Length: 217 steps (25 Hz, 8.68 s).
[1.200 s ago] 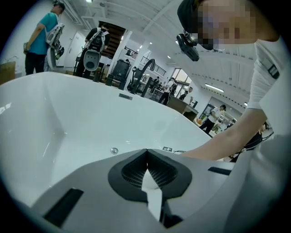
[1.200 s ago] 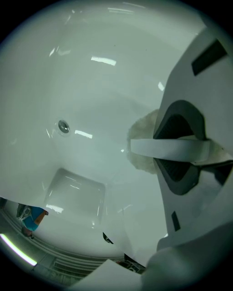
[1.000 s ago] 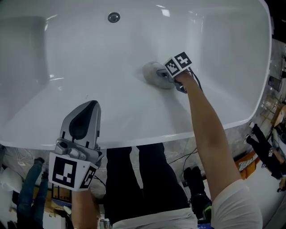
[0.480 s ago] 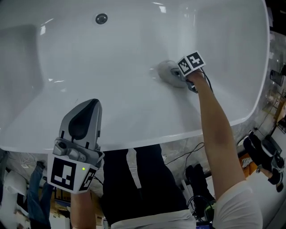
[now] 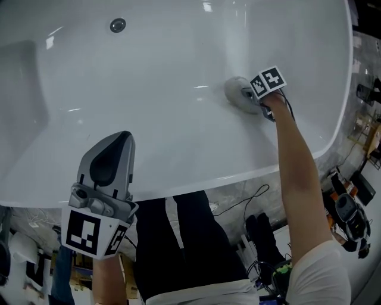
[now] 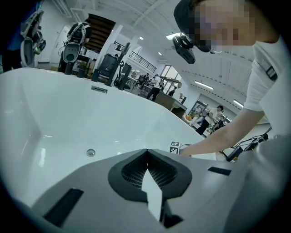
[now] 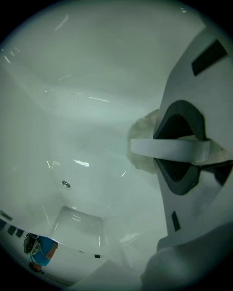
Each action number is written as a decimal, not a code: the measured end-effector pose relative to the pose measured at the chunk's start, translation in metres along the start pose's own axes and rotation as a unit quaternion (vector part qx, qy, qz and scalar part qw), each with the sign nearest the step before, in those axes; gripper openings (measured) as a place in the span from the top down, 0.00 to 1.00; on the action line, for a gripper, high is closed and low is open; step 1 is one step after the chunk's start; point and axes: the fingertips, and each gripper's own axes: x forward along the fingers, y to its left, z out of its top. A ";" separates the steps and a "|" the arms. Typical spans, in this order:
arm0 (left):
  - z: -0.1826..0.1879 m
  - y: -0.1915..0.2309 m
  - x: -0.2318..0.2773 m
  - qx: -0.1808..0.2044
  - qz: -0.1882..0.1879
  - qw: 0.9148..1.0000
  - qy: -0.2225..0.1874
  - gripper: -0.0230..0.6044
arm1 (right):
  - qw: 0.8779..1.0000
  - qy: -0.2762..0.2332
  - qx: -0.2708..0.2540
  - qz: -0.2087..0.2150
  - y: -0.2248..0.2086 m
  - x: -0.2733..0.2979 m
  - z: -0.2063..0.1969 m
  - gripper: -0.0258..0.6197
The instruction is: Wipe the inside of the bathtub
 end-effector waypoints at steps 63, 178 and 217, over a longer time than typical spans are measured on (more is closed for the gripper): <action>0.029 -0.034 0.000 0.044 -0.058 0.997 0.013 0.95 | 0.981 -0.014 -0.049 0.185 0.162 -0.054 0.007 0.82; 0.059 -0.279 0.062 0.072 -0.128 0.989 0.019 0.95 | 0.947 -0.019 -0.262 0.187 0.090 -0.192 -0.104 0.82; 0.261 -0.257 -0.082 0.098 -0.048 0.990 -0.093 0.95 | 0.806 -0.541 -0.174 0.163 0.272 -0.603 -0.065 0.82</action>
